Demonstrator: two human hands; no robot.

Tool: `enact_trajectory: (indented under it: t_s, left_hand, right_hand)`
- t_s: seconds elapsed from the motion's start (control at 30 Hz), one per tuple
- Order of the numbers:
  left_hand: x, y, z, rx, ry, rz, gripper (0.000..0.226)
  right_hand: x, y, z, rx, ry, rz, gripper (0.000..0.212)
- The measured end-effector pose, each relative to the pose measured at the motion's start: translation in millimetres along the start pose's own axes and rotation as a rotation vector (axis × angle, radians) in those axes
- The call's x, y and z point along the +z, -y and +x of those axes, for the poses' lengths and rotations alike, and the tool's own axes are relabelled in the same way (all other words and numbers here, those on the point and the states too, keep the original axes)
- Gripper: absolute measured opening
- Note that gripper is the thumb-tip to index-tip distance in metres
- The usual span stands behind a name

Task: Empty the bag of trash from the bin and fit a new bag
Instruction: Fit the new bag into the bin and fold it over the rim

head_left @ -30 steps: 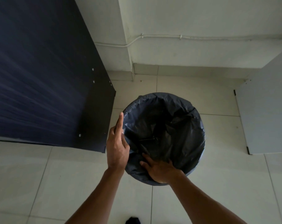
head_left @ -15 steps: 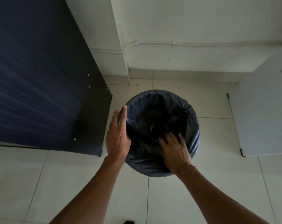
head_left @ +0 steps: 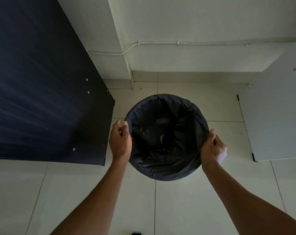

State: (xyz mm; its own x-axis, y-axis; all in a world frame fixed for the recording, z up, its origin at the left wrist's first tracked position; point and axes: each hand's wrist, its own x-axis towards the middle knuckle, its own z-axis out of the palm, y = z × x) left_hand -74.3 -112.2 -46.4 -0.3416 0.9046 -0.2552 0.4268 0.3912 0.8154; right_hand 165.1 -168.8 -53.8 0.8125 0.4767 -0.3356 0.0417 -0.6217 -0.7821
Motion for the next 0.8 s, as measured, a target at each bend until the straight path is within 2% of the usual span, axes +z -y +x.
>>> enact_trajectory:
  t_s: [0.07,0.17,0.27,0.37,0.47,0.57,0.67,0.73,0.8]
  left_hand:
    - [7.6,6.0,-13.4,-0.084,-0.16,-0.055,0.031]
    - [13.0,21.8,-24.5,-0.275,-0.195,-0.253,0.036]
    - [8.5,25.2,-27.1,-0.281,-0.202,-0.31,0.034]
    - [0.7,18.2,-25.7,-0.341,-0.153,-0.429,0.026]
    - [-11.4,18.8,-18.6,-0.481,0.008,-0.581,0.019]
    - [-21.4,21.8,-12.7,-0.544,0.126,-0.635,0.026]
    - [-24.9,19.5,-12.8,-0.589,0.13,-0.648,0.033]
    - [-25.5,19.3,-18.3,-0.634,0.151,-0.661,0.037]
    - [-25.2,21.6,-23.9,-0.646,0.162,-0.669,0.033]
  right_hand:
    - [1.5,-3.9,-0.5,0.07,-0.023,0.017,0.06]
    - [5.4,-6.9,0.8,0.165,-0.044,0.062,0.065]
    - [5.7,-6.2,6.5,0.232,-0.053,0.125,0.062]
    - [2.6,-7.3,12.3,0.277,0.012,0.124,0.063]
    - [0.0,-7.3,15.6,0.289,0.118,0.114,0.064]
    - [-4.0,-6.7,18.7,0.311,0.192,0.134,0.061]
    - [-10.7,-10.4,22.4,0.355,0.263,0.185,0.058]
    - [-17.2,-15.6,24.0,0.424,0.37,0.261,0.052]
    - [-22.9,-20.0,25.0,0.497,0.495,0.344,0.055]
